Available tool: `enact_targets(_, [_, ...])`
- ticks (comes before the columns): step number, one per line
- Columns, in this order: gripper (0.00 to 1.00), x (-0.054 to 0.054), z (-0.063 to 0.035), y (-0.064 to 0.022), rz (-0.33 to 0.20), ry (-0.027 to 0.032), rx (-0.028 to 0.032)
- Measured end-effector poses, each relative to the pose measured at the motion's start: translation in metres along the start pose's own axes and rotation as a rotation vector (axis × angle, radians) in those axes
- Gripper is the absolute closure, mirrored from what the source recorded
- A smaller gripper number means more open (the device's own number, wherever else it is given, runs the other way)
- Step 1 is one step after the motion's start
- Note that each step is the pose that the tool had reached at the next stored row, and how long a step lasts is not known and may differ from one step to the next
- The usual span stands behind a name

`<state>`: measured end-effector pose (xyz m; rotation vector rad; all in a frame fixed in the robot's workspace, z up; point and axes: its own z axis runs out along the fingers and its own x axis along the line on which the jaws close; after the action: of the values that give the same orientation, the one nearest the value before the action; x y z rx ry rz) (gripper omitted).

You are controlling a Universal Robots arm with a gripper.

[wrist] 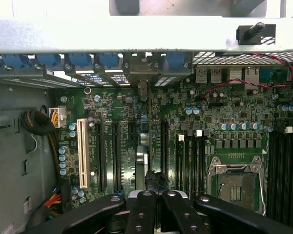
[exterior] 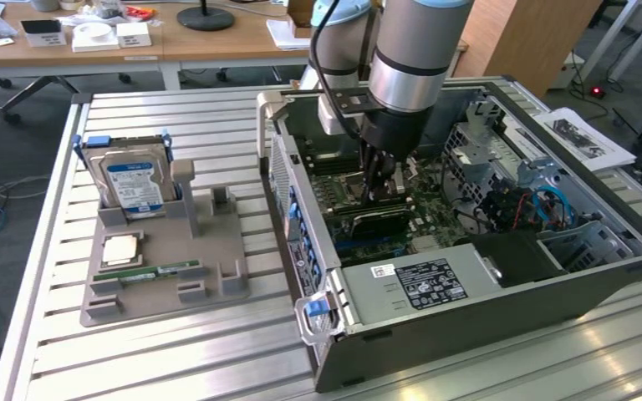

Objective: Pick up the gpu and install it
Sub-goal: 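Press down on the gpu until it lock into place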

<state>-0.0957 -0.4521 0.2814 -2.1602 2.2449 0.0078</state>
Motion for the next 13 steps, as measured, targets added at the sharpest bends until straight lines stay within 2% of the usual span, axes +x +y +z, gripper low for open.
enact_targets(6, [0.89, 0.0002, 0.0077, 0.0001, 0.000, 0.0000, 0.0000])
enact_targets(13, [0.89, 0.0002, 0.0083, 0.0001, 0.000, 0.0000, 0.0000])
